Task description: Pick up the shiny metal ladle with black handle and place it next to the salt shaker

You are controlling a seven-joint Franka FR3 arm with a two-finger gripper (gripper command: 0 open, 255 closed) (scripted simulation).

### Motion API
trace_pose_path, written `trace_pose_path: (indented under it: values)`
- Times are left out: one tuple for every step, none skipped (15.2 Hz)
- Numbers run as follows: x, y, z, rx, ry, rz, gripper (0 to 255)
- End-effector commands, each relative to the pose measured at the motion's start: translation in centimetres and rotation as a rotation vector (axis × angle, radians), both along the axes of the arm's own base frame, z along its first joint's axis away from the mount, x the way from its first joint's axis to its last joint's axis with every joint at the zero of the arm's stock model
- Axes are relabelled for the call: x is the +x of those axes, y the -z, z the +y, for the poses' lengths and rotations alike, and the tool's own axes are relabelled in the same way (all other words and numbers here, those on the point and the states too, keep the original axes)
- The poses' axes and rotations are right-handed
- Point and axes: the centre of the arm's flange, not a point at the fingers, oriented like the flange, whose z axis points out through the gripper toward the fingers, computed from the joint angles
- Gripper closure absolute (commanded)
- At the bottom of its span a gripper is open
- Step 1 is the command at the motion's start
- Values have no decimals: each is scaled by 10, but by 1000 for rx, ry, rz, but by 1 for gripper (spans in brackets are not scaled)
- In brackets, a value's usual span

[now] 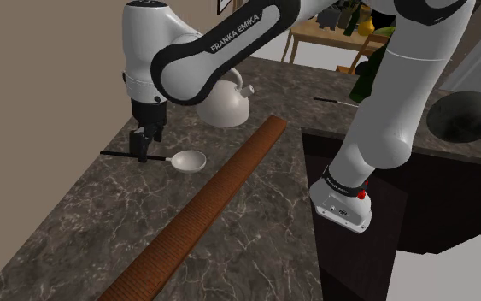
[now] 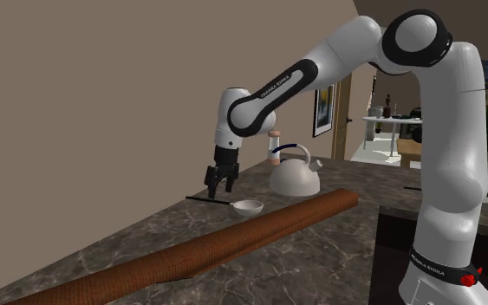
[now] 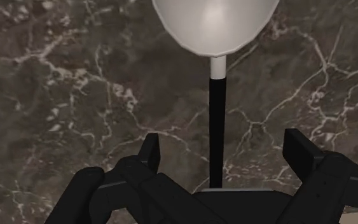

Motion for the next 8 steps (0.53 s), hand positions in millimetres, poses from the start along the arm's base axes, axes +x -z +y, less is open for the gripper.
trace_pose_path:
  values:
    - [1,11,2,1,-1,0,0]
    - [1,16,3,1,-1,0,0]
    - [1,21,4,1,-1,0,0]
    - [2,27,5,1,-1,0,0]
    - [2,30,5,1,-1,0,0]
    - [2,30,5,1,-1,0,0]
    - [2,30,5,1,-1,0,0]
    - [2,30,5,1,-1,0,0]
